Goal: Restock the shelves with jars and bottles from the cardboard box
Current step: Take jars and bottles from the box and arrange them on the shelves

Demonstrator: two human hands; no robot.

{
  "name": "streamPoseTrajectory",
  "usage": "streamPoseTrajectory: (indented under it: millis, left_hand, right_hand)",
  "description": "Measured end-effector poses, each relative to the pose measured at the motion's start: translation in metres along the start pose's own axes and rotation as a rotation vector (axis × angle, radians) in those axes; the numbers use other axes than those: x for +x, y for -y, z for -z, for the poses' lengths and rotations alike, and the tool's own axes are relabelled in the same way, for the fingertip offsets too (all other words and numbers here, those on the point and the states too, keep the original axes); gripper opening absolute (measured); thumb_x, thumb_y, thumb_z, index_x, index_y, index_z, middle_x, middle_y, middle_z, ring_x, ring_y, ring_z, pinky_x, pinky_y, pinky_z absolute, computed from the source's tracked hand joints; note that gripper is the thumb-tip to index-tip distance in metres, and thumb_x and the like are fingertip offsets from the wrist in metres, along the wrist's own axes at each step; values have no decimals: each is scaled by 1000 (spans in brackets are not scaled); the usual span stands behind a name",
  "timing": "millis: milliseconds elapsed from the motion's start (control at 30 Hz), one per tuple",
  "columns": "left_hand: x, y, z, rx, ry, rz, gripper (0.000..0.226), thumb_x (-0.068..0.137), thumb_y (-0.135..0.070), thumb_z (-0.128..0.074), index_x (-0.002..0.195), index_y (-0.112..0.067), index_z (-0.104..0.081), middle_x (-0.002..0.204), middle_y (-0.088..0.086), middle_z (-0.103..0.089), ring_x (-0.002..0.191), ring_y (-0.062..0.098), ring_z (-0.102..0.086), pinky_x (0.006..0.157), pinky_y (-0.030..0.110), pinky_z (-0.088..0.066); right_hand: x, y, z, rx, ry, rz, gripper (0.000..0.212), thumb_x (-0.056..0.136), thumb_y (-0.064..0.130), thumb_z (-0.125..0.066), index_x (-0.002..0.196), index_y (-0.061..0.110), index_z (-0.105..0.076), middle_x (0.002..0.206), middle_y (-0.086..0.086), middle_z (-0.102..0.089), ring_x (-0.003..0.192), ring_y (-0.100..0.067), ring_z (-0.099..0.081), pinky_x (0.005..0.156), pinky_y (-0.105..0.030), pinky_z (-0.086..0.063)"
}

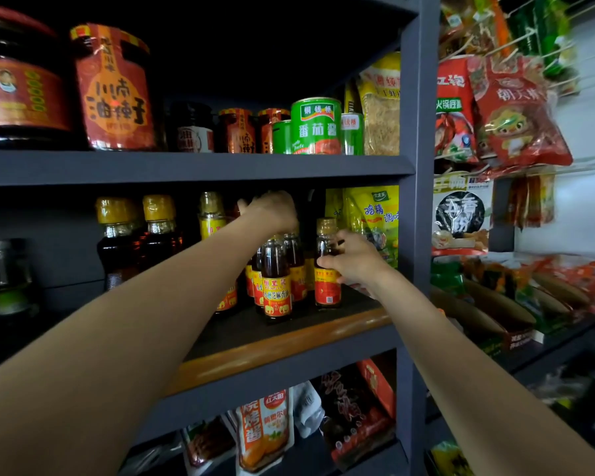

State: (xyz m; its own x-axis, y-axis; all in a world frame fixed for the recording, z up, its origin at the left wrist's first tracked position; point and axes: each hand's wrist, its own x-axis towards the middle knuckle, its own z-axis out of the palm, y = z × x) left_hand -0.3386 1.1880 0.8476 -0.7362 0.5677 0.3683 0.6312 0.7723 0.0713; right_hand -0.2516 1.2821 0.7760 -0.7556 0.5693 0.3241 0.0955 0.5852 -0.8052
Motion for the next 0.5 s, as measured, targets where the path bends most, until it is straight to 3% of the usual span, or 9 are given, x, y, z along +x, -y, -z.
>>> streamPoseTrajectory:
  millis: [67,133,233,367,500]
  left_hand:
    - [0,2,3,-36,55,-41,34,92,-17,-49,125,-13,-54,129,6,-54,120,26,-48,111,48,-27]
    - [-3,1,6,-51,91,-99,34,96,-12,-43,129,-9,-52,135,8,-51,119,23,-50,107,37,-37]
    - [-10,-4,10,-90,82,-146,39,98,-3,-38,135,-10,-48,144,5,-43,128,19,-45,101,25,-38]
    - [-10,-3,11,-130,70,-159,41,97,0,-37,136,-10,-47,146,5,-40,131,20,-41,102,24,-36]
    - [-8,1,9,-143,75,-158,39,97,-3,-41,135,-11,-48,144,7,-42,129,21,-44,101,24,-37]
  right_hand:
    - [0,-1,0,4,3,-13,49,89,17,-61,134,14,-41,132,-8,-50,86,-20,-58,51,-20,-46]
    - [1,-1,0,-1,7,-17,52,90,17,-60,137,15,-38,135,-8,-47,87,-20,-58,50,-19,-43]
    - [1,0,0,-3,6,-7,58,91,16,-59,142,15,-32,141,-8,-41,88,-19,-56,56,-19,-48]
    - [0,0,0,7,11,-6,57,92,16,-58,142,15,-31,143,-6,-39,89,-19,-58,50,-18,-42]
    - [-1,0,1,47,24,-23,54,92,13,-57,140,15,-34,141,-6,-41,105,-26,-59,51,-18,-42]
